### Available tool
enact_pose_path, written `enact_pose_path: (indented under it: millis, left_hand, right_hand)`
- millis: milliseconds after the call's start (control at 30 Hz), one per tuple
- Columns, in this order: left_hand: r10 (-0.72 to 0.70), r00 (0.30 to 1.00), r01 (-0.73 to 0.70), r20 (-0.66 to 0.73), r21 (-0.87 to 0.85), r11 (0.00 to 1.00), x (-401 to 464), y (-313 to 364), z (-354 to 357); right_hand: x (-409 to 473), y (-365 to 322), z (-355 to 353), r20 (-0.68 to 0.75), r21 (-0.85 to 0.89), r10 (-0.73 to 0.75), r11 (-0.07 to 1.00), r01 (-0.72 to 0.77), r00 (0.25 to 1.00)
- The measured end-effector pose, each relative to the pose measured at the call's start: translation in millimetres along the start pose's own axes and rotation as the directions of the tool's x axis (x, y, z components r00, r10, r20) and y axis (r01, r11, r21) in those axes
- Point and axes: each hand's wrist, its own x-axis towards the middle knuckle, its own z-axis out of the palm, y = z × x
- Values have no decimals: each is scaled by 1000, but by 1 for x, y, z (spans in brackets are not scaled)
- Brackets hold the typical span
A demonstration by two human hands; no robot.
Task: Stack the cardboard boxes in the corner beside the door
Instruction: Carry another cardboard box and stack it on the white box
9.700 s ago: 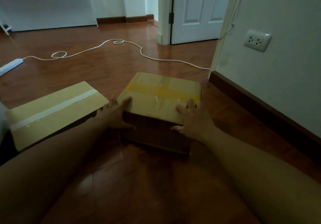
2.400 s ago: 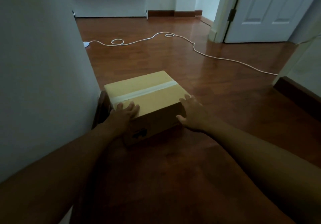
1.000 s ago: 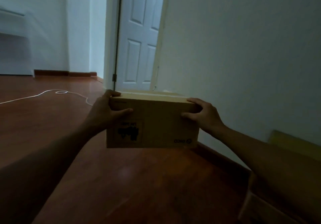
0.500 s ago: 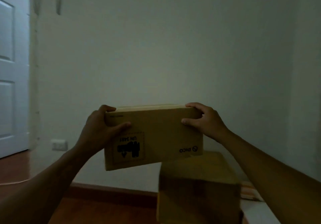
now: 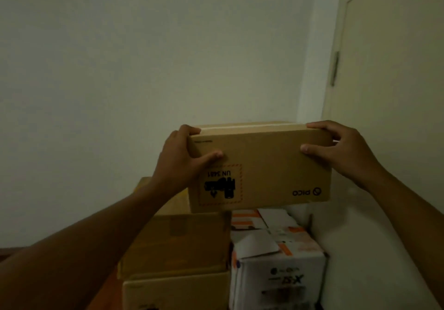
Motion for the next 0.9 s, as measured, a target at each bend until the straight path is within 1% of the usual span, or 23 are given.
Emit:
enact_pose_path:
  millis: [133, 233, 300, 433, 567, 633, 700, 767, 833, 900]
  left_hand:
    - [-3, 997, 12, 73, -112, 994, -15, 12, 59]
    - [-14, 992, 27, 123, -105, 994, -28, 10, 88]
    - [-19, 991, 34, 133, -106, 994, -35, 5, 102]
    - [-47, 985, 64, 166, -99, 993, -49, -1, 126]
    - [-170, 956, 194, 238, -80, 978, -79, -20, 147]
    - [-187, 940, 204, 287, -30, 978, -91, -32, 153]
    - [-191, 923, 184, 334, 54, 981, -100, -37, 157]
    - [-167, 936, 125, 309, 150, 981, -104, -38, 158]
    - [-83, 952, -10, 294, 300, 954, -103, -38, 159]
    - [-37, 921, -135, 387, 408, 903, -102, -34, 159]
  right_hand:
    - [-12, 33, -36, -24, -44, 44, 998, -46, 999]
    - [-24, 62, -44, -9, -61, 82, 995, -83, 997]
    - [-31, 81, -40, 6, -76, 101, 992, -100, 995]
    - [-41, 117, -28, -33, -85, 153, 984, -156, 988]
    - [-54, 147, -2, 0, -103, 201, 974, -200, 979]
    - [-63, 162, 10, 9, -108, 236, 966, -233, 972]
    - [-72, 171, 19, 11, -115, 235, 966, -232, 972]
    - [-76, 177, 27, 1, -173, 215, 962, -212, 977]
    - [-79, 177, 36, 3, -295, 226, 931, -215, 974]
    - [-86, 173, 45, 14, -396, 238, 893, -213, 971]
